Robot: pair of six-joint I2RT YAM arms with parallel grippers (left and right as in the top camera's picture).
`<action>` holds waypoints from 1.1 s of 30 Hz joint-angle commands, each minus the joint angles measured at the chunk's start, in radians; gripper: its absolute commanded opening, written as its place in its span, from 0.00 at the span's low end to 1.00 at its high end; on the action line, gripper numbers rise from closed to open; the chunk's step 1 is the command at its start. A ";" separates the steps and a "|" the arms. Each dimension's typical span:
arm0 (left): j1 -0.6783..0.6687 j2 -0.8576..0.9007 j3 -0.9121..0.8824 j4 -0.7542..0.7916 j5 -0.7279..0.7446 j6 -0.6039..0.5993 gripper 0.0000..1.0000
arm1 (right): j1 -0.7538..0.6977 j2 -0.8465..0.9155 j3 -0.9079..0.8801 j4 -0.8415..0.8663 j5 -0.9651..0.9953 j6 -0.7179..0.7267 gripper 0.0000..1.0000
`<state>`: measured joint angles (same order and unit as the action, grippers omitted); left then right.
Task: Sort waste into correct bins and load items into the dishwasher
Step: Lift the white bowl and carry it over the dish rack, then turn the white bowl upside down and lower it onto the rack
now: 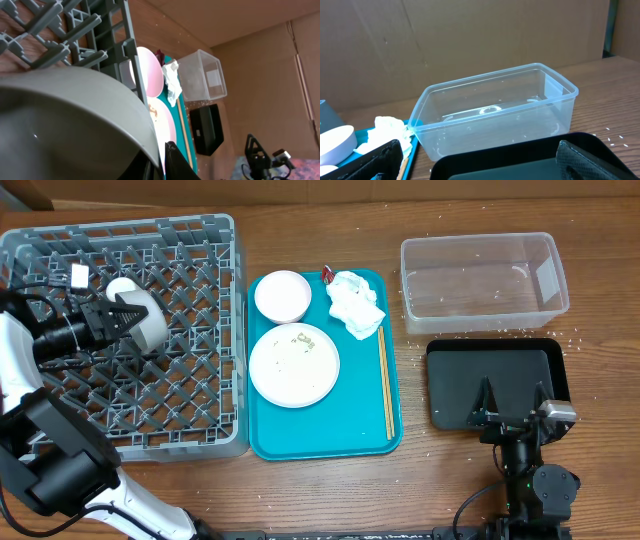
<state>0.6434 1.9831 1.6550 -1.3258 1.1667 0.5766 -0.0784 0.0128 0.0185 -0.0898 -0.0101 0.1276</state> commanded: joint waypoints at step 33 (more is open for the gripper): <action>0.206 0.008 -0.134 0.082 0.138 -0.253 0.39 | -0.003 -0.010 -0.010 0.006 0.009 -0.002 1.00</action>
<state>0.8444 1.9831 1.5307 -1.2411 1.2945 0.4049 -0.0784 0.0128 0.0185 -0.0902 -0.0101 0.1265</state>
